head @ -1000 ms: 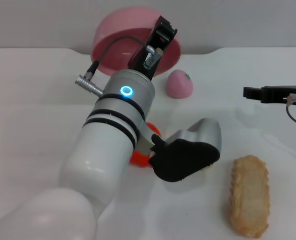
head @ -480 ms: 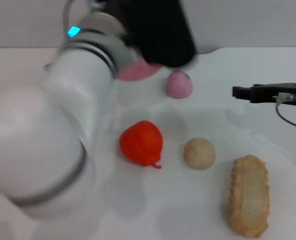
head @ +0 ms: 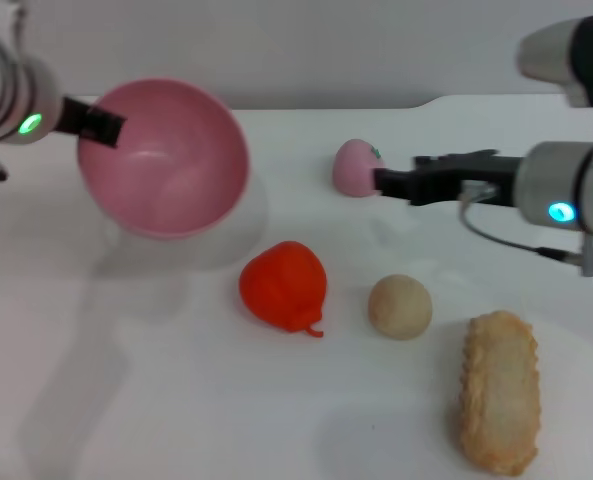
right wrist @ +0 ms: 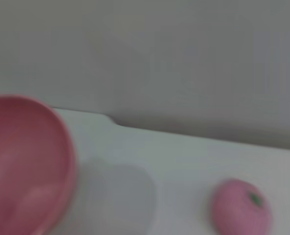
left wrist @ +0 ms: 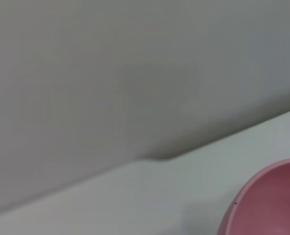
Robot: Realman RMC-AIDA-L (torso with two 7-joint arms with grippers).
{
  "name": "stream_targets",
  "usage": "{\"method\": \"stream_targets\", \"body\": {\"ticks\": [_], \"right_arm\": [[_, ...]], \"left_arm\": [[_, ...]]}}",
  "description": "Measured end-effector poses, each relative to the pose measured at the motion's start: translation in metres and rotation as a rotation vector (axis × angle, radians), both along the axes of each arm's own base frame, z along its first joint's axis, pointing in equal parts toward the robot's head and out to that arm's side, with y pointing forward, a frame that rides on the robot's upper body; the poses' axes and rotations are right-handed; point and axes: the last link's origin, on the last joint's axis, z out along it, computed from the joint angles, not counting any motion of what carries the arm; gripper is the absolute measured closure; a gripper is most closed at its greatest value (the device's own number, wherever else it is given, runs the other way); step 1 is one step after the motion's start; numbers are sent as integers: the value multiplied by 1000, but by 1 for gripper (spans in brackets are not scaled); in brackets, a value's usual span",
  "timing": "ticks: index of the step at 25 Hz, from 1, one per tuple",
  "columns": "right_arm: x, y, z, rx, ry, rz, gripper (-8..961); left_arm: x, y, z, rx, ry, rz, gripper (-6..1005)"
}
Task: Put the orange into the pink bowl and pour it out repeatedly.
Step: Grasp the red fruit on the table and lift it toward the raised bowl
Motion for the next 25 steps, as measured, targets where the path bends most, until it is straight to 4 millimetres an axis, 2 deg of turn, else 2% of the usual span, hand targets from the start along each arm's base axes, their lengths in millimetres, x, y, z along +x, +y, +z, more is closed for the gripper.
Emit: {"method": "stream_targets", "body": {"ticks": [4, 9, 16, 25], "right_arm": [[-22, -3, -24, -28, 10, 87, 273], [-28, 1, -61, -110, -27, 116, 261], [-26, 6, -81, -150, -18, 96, 203], [-28, 5, -95, -209, 16, 65, 203]], "left_arm": [[-24, -3, 12, 1, -91, 78, 954], [-44, -2, 30, 64, -91, 143, 954], [-47, 0, 25, 47, -71, 146, 954], [-44, 5, 23, 41, -65, 137, 954]]}}
